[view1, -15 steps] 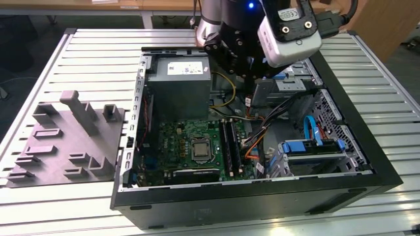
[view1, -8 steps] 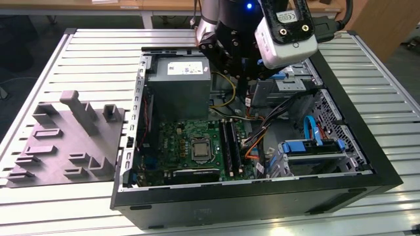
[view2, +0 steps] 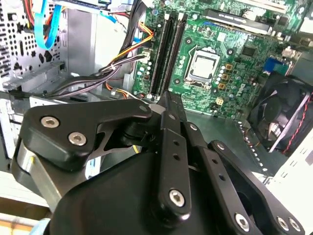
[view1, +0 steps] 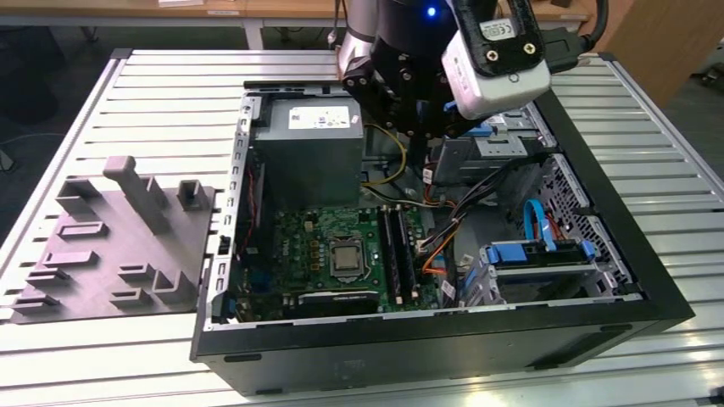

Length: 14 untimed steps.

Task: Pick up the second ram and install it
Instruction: 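Press down the second ram until it locks into place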

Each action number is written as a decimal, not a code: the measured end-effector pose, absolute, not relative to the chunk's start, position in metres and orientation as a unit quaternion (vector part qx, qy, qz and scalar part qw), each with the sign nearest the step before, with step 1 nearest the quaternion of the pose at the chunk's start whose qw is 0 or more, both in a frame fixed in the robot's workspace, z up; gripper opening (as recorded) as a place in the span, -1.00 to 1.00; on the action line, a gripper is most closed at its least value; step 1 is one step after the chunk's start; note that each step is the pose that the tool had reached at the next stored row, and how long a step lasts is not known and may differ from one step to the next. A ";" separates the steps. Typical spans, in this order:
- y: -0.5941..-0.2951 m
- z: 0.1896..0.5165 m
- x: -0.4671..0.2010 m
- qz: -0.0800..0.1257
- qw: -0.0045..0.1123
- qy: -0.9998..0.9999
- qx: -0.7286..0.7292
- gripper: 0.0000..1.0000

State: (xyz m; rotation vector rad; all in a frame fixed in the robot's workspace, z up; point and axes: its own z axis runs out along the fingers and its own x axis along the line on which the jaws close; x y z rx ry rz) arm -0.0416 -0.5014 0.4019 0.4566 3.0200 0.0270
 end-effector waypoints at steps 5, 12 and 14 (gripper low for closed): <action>-0.501 0.401 -0.042 0.010 0.043 0.992 0.120 -0.80; -0.501 0.397 -0.042 0.010 0.043 0.992 0.116 -0.80; -0.501 0.397 -0.042 0.010 0.043 0.993 0.111 -0.80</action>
